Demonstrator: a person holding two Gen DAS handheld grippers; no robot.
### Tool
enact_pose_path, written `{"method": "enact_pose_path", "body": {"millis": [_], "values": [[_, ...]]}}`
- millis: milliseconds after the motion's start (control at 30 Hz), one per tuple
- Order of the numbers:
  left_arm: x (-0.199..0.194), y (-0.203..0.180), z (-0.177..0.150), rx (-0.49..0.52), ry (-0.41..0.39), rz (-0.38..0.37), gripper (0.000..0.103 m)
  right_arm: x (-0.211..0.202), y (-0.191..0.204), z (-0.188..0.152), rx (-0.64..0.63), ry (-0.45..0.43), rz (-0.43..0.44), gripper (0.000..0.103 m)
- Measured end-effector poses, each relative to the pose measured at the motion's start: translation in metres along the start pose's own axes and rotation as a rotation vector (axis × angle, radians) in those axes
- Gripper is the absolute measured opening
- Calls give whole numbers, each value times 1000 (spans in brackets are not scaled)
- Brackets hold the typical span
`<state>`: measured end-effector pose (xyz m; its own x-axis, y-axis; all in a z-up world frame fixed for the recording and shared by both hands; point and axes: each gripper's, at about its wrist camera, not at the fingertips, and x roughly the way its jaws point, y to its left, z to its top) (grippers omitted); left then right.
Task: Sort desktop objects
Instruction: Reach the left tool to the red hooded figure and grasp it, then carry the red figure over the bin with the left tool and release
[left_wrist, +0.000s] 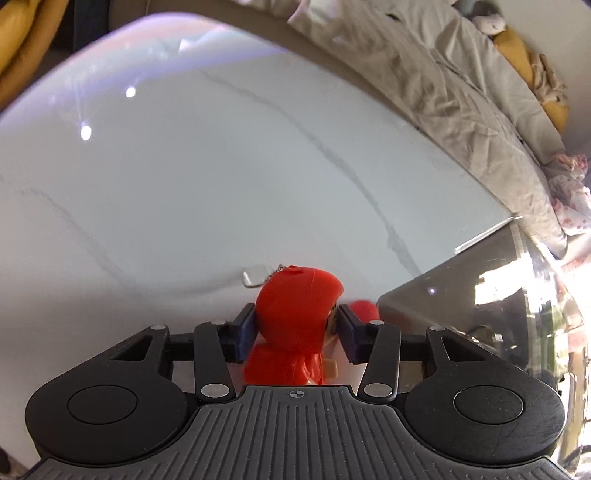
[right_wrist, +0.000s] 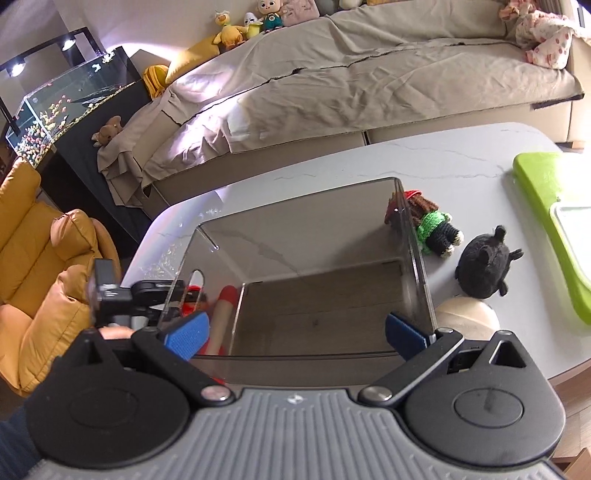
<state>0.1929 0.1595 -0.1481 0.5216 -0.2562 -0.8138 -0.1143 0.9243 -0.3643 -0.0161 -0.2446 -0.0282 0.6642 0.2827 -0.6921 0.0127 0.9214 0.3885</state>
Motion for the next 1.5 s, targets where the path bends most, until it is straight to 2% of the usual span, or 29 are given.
{"method": "enact_pose_path", "body": {"millis": [67, 200, 333, 400, 467, 567, 733, 867, 1100, 1167, 1267, 1367, 1500], "values": [[-29, -15, 4, 82, -51, 20, 50, -2, -6, 1, 9, -5, -7, 103], [-89, -52, 14, 178, -123, -21, 50, -7, -17, 1, 51, -16, 6, 103], [-142, -115, 20, 306, -177, -101, 50, -15, -27, -2, 78, -35, 29, 103], [-152, -151, 17, 377, -160, -137, 50, -20, -35, -3, 90, -51, 24, 103], [-138, -184, 12, 424, -89, -167, 50, -25, -43, -3, 103, -67, 19, 103], [-91, -214, -10, 496, 51, -139, 50, -33, -55, -5, 121, -91, 12, 103], [-8, -228, -63, 646, 293, 0, 50, -42, -84, -6, 171, -114, -22, 103], [40, -230, -94, 755, 402, 129, 50, -39, -112, -12, 225, -110, -63, 103], [71, -216, -105, 730, 466, 160, 51, -13, -153, -13, 306, -97, -98, 103], [71, -212, -98, 726, 475, 173, 52, -2, -164, -11, 324, -96, -108, 103], [61, -210, -93, 728, 455, 181, 78, 15, -180, -7, 352, -94, -123, 103], [41, -215, -86, 765, 400, 178, 93, 32, -196, -3, 379, -92, -137, 103], [0, -236, -81, 790, 320, 152, 97, 54, -218, 1, 416, -90, -157, 103]]}}
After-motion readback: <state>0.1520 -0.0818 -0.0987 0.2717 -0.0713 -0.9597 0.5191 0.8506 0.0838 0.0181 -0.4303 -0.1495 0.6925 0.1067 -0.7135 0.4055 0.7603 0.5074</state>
